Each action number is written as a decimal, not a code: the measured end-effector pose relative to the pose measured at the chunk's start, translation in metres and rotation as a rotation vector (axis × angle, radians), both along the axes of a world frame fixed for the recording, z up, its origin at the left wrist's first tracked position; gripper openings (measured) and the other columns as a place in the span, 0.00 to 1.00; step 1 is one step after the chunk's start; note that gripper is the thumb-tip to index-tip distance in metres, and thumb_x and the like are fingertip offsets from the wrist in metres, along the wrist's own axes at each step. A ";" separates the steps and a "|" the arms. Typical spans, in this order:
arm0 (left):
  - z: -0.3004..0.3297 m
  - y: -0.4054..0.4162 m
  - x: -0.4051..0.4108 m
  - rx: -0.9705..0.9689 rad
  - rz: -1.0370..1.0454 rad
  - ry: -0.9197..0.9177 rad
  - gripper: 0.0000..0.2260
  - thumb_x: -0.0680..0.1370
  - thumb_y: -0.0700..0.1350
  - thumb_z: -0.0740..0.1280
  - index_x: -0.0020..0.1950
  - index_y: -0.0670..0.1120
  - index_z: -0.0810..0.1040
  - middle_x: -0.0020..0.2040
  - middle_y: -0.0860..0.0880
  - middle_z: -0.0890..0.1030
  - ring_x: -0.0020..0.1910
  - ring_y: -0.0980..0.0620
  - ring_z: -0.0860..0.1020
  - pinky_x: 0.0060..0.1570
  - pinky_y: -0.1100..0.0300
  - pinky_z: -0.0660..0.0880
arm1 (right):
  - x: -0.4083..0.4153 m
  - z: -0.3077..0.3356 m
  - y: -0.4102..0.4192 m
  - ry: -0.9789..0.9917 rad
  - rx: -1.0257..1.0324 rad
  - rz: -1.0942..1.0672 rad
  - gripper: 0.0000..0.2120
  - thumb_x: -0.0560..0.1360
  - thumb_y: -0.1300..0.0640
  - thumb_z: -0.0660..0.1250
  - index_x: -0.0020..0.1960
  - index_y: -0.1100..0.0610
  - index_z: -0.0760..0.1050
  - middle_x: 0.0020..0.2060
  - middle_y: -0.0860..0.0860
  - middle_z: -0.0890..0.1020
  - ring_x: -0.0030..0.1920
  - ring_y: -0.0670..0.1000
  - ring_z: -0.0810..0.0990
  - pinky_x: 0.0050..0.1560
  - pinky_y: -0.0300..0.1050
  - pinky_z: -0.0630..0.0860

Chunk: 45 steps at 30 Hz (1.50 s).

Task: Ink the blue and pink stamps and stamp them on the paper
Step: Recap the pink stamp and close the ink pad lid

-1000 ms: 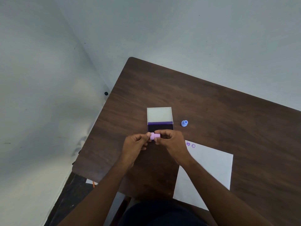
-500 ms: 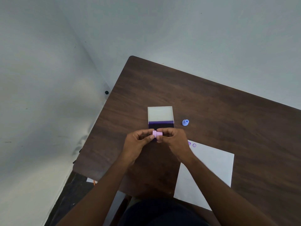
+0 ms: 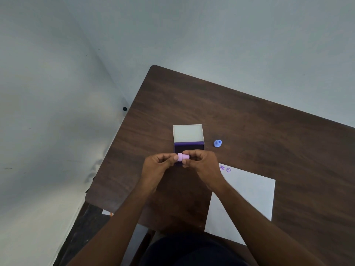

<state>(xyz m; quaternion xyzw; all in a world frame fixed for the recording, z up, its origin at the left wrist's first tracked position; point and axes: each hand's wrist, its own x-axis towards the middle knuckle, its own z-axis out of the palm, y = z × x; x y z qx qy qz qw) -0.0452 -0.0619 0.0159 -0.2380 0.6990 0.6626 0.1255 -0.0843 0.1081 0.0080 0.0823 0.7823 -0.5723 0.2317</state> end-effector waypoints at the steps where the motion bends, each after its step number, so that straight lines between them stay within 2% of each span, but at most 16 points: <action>1: 0.000 0.000 0.000 0.003 0.002 -0.003 0.04 0.73 0.49 0.74 0.47 0.53 0.85 0.41 0.56 0.86 0.41 0.59 0.83 0.38 0.70 0.76 | 0.000 0.000 0.000 0.000 -0.002 0.000 0.14 0.70 0.59 0.74 0.55 0.56 0.82 0.42 0.47 0.84 0.41 0.46 0.84 0.44 0.32 0.79; 5: -0.001 0.003 0.001 -0.003 -0.004 -0.019 0.07 0.72 0.49 0.75 0.49 0.52 0.86 0.44 0.54 0.87 0.44 0.58 0.84 0.40 0.69 0.78 | 0.001 0.001 0.004 -0.015 -0.020 -0.008 0.12 0.69 0.59 0.75 0.53 0.55 0.82 0.42 0.48 0.84 0.41 0.45 0.84 0.42 0.31 0.79; 10: -0.005 0.013 -0.001 -0.015 -0.008 -0.030 0.08 0.72 0.48 0.75 0.51 0.51 0.85 0.46 0.55 0.86 0.44 0.59 0.83 0.41 0.70 0.78 | 0.004 0.000 0.014 -0.068 -0.048 -0.058 0.10 0.69 0.59 0.75 0.50 0.54 0.81 0.44 0.53 0.85 0.40 0.49 0.85 0.43 0.35 0.81; 12: -0.008 0.017 -0.003 -0.060 -0.042 -0.019 0.10 0.72 0.48 0.75 0.53 0.49 0.85 0.47 0.54 0.86 0.45 0.58 0.84 0.45 0.68 0.79 | 0.006 -0.001 0.020 -0.082 -0.032 -0.099 0.09 0.68 0.52 0.76 0.46 0.51 0.81 0.41 0.51 0.86 0.36 0.49 0.85 0.39 0.35 0.80; 14: -0.009 0.023 -0.007 -0.105 -0.086 0.007 0.12 0.72 0.46 0.75 0.55 0.47 0.84 0.47 0.53 0.86 0.46 0.57 0.84 0.47 0.67 0.79 | 0.007 -0.002 0.026 -0.099 0.019 -0.139 0.14 0.64 0.41 0.75 0.44 0.49 0.81 0.36 0.48 0.85 0.35 0.49 0.84 0.37 0.37 0.80; 16: -0.010 0.029 -0.011 -0.125 -0.108 0.031 0.11 0.72 0.45 0.76 0.54 0.47 0.84 0.47 0.53 0.86 0.46 0.58 0.84 0.47 0.68 0.79 | 0.005 -0.004 0.032 -0.106 0.086 -0.176 0.18 0.63 0.37 0.75 0.44 0.49 0.82 0.37 0.46 0.85 0.38 0.49 0.83 0.40 0.40 0.80; 18: -0.009 0.035 -0.016 -0.165 -0.153 0.069 0.11 0.72 0.44 0.76 0.53 0.46 0.85 0.46 0.53 0.86 0.45 0.58 0.83 0.46 0.69 0.78 | 0.003 -0.006 0.039 -0.076 0.125 -0.229 0.14 0.63 0.38 0.75 0.41 0.47 0.81 0.37 0.43 0.85 0.39 0.47 0.83 0.41 0.39 0.80; 20: -0.008 0.045 -0.021 -0.210 -0.217 0.088 0.11 0.72 0.45 0.75 0.54 0.47 0.84 0.47 0.53 0.85 0.45 0.58 0.83 0.47 0.68 0.79 | -0.001 -0.005 0.049 -0.044 0.156 -0.291 0.11 0.64 0.40 0.76 0.39 0.47 0.81 0.34 0.42 0.84 0.37 0.46 0.83 0.38 0.36 0.78; 24: -0.005 0.065 -0.033 -0.243 -0.294 0.066 0.12 0.74 0.45 0.74 0.57 0.48 0.83 0.50 0.55 0.84 0.48 0.59 0.82 0.51 0.68 0.77 | -0.008 -0.005 0.069 -0.012 0.251 -0.362 0.11 0.67 0.43 0.74 0.42 0.50 0.81 0.34 0.43 0.83 0.35 0.46 0.82 0.33 0.34 0.75; 27: -0.004 0.082 -0.042 -0.259 -0.316 0.069 0.13 0.74 0.45 0.73 0.58 0.48 0.82 0.51 0.56 0.83 0.48 0.62 0.81 0.47 0.73 0.75 | -0.014 -0.007 0.083 0.007 0.287 -0.409 0.10 0.69 0.45 0.74 0.43 0.50 0.81 0.33 0.42 0.82 0.33 0.44 0.82 0.29 0.28 0.73; 30: -0.003 0.095 -0.048 -0.295 -0.332 0.053 0.14 0.74 0.45 0.74 0.60 0.47 0.82 0.51 0.55 0.84 0.47 0.62 0.80 0.44 0.75 0.74 | -0.020 -0.012 0.094 -0.010 0.323 -0.428 0.11 0.70 0.44 0.73 0.44 0.51 0.81 0.35 0.44 0.83 0.35 0.45 0.82 0.35 0.34 0.77; 38: -0.008 0.111 -0.050 -0.358 -0.431 0.043 0.16 0.74 0.43 0.74 0.62 0.46 0.81 0.55 0.51 0.84 0.46 0.61 0.80 0.47 0.73 0.74 | -0.025 -0.021 0.093 -0.060 0.373 -0.393 0.09 0.72 0.46 0.71 0.42 0.51 0.78 0.34 0.45 0.80 0.35 0.46 0.79 0.33 0.33 0.73; 42: -0.010 0.112 -0.047 -0.381 -0.429 0.028 0.16 0.74 0.43 0.74 0.62 0.47 0.81 0.54 0.52 0.84 0.44 0.64 0.79 0.42 0.76 0.72 | -0.031 -0.023 0.090 -0.087 0.436 -0.324 0.09 0.74 0.47 0.69 0.38 0.50 0.76 0.31 0.45 0.78 0.32 0.45 0.77 0.29 0.30 0.66; 45: -0.010 0.110 -0.045 -0.385 -0.424 0.030 0.16 0.74 0.43 0.74 0.61 0.47 0.81 0.52 0.53 0.84 0.45 0.62 0.79 0.42 0.77 0.73 | -0.036 -0.028 0.088 -0.120 0.522 -0.242 0.10 0.75 0.49 0.67 0.38 0.52 0.77 0.30 0.47 0.78 0.30 0.46 0.76 0.31 0.33 0.70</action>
